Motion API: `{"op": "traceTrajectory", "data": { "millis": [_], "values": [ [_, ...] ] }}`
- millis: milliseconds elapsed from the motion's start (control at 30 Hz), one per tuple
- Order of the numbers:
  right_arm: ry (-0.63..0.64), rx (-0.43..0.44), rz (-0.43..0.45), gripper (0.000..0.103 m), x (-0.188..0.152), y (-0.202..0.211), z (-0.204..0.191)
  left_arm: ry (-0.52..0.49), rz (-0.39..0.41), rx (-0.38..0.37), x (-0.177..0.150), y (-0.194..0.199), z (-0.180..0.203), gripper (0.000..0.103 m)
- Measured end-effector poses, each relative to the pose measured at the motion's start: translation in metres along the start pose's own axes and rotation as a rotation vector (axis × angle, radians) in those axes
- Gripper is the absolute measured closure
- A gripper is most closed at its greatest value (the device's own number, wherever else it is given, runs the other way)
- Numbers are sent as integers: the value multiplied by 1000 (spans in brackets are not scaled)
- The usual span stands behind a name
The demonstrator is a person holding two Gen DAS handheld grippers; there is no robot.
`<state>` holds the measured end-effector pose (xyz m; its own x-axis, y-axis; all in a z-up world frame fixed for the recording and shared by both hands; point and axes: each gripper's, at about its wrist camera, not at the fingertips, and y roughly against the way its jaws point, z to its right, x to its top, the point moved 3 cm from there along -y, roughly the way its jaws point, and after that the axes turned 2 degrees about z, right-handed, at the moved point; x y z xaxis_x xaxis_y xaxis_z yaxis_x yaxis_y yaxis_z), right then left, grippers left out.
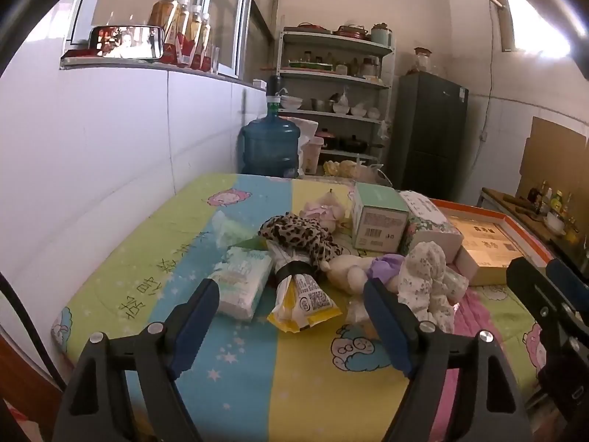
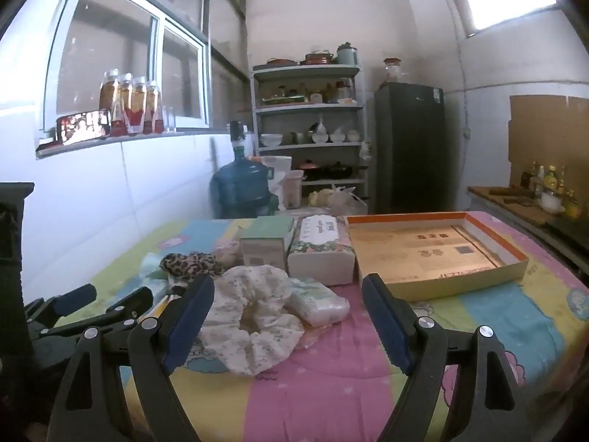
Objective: Organize soft objects
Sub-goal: 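Move both tools toward the wipe pack and floral scrunchie on the mattress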
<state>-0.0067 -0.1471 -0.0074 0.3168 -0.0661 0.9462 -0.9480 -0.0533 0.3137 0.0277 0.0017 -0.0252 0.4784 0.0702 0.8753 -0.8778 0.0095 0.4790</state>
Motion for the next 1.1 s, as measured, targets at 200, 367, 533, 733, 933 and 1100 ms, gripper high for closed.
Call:
{"op": "traceTrajectory", "data": {
  "millis": [200, 367, 533, 733, 933, 1100],
  "values": [
    [3, 21, -17, 20, 0, -7, -1, 3, -2, 0, -3, 1, 1, 22],
    [12, 33, -12, 20, 0, -4, -3, 6, -3, -2, -3, 1, -1, 22],
    [16, 44, -17, 20, 1, -5, -5, 8, -6, -5, -3, 2, -1, 22],
    [20, 56, -20, 20, 0, -5, -7, 11, -11, -7, -4, 1, -2, 22],
    [23, 66, -23, 20, -1, -5, -9, 17, -17, -7, -5, 0, -5, 22],
    [19, 72, -33, 20, -3, -6, -9, 21, -22, -5, -5, -1, -7, 22]
  ]
}}
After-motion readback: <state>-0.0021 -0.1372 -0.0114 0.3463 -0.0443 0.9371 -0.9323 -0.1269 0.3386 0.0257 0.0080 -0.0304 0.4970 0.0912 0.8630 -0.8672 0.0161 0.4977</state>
